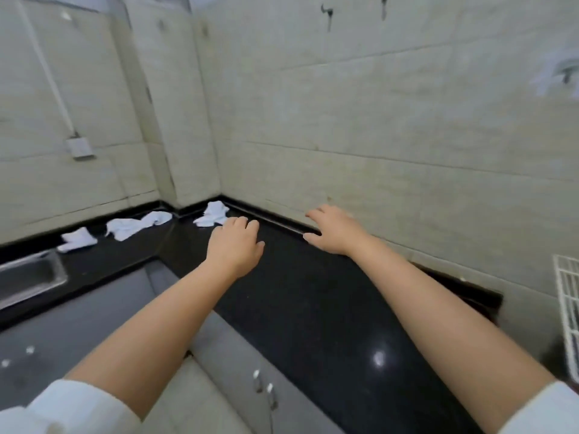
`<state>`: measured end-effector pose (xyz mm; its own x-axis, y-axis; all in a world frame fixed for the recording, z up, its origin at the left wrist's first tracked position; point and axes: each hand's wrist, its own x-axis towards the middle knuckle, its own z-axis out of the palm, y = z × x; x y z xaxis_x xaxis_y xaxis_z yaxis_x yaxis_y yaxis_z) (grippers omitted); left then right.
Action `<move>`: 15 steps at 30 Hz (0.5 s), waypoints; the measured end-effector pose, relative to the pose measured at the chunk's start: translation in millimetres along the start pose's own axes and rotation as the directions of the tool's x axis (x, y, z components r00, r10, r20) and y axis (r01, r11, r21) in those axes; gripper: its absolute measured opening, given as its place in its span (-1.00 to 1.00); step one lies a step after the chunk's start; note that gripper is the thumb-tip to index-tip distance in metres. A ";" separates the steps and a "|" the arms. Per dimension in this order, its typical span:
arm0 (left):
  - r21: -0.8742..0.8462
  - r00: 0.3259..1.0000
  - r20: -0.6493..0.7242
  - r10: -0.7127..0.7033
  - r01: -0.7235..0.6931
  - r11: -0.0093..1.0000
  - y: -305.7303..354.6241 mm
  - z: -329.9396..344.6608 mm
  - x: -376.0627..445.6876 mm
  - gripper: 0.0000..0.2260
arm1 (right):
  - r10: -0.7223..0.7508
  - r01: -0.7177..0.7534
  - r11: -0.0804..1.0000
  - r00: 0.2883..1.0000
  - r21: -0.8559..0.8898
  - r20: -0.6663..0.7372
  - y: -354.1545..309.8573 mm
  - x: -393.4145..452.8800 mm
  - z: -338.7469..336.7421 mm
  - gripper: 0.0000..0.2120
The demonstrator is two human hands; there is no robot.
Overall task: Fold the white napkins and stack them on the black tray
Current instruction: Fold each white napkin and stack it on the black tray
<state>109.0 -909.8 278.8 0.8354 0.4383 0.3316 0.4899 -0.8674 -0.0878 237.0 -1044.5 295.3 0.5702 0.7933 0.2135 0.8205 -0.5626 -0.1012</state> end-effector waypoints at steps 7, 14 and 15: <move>0.083 0.942 0.012 -0.336 0.334 0.939 -189.8 37.0 -1.9 -0.65 | -0.210 0.211 0.976 0.977 0.046 -0.027 -146.8 125.3 60.6 -0.43; 0.224 0.895 0.112 -0.431 0.400 0.889 -338.8 105.1 52.7 -0.62 | -0.355 0.351 0.934 0.934 0.063 0.053 -248.9 281.2 140.4 -0.44; 0.230 0.887 0.119 -0.446 0.412 0.882 -358.3 110.9 65.9 -0.62 | -0.369 0.364 0.928 0.928 0.078 0.058 -262.5 305.5 146.9 -0.45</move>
<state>16.2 -544.0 228.0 0.5525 0.8036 0.2211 0.8335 -0.5298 -0.1571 201.7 -620.2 244.3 0.2285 0.9569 0.1795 0.9723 -0.2149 -0.0920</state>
